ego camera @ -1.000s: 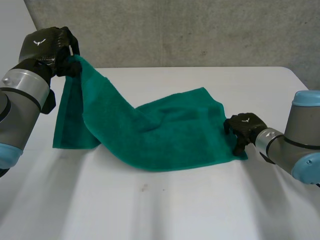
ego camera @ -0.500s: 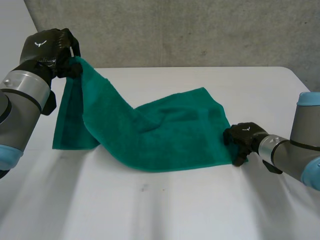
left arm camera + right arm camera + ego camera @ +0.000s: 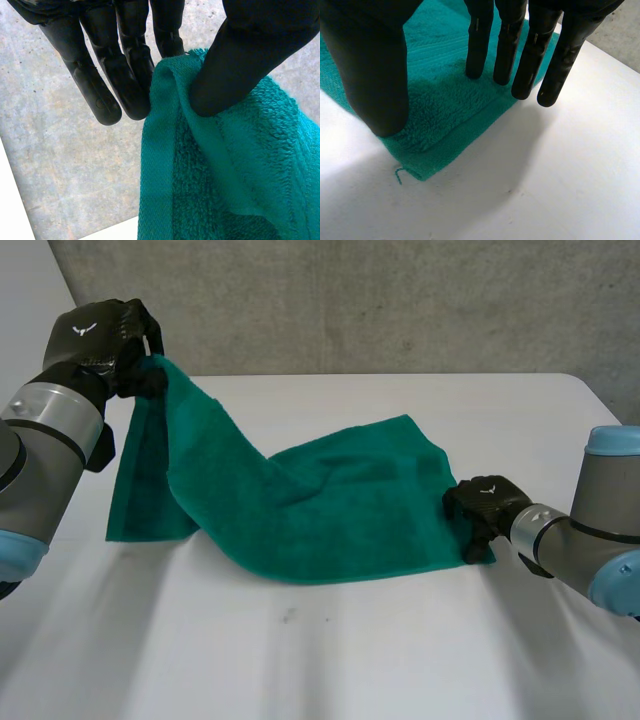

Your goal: Fold the towel.

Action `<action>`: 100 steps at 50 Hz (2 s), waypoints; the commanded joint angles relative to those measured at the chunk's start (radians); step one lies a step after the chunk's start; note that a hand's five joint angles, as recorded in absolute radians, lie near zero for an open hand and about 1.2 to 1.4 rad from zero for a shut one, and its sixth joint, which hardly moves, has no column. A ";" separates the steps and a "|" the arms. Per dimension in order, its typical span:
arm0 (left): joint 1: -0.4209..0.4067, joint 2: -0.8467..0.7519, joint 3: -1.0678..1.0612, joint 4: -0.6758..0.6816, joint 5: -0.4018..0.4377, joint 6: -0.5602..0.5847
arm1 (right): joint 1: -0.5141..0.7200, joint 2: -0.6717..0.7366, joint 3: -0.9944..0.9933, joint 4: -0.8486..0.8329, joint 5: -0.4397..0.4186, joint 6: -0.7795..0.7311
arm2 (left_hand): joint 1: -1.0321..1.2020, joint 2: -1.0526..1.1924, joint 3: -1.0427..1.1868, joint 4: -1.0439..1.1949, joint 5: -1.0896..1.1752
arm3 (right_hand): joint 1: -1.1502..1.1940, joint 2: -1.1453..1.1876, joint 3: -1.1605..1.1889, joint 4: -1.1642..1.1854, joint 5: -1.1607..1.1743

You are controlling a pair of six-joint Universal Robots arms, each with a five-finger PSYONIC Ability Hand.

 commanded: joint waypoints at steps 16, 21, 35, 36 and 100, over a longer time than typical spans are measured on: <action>-0.004 -0.003 -0.003 0.000 -0.002 0.000 | 0.000 0.015 -0.012 -0.060 0.001 0.012 | 0.267 0.197 0.201 0.200 0.263 | 0.373 0.288 0.288 0.290 0.281; -0.004 -0.003 -0.003 0.000 -0.002 0.000 | 0.001 0.012 -0.014 -0.091 0.012 0.015 | 0.267 0.197 0.201 0.200 0.263 | 0.496 0.412 0.411 0.413 0.405; -0.005 -0.003 -0.003 -0.002 -0.002 0.002 | -0.005 0.011 -0.046 -0.100 0.058 0.031 | 0.267 0.197 0.201 0.200 0.263 | 0.880 0.795 0.795 0.797 0.789; -0.004 -0.003 -0.003 0.000 -0.002 0.002 | -0.005 0.011 -0.046 -0.100 0.058 0.031 | 0.267 0.197 0.201 0.200 0.263 | 0.880 0.795 0.795 0.797 0.789; 0.091 -0.194 0.241 -0.017 0.003 0.003 | -0.092 -0.404 -0.200 -0.082 0.159 0.111 | 0.267 0.197 0.201 0.200 0.263 | 0.880 0.795 0.795 0.797 0.789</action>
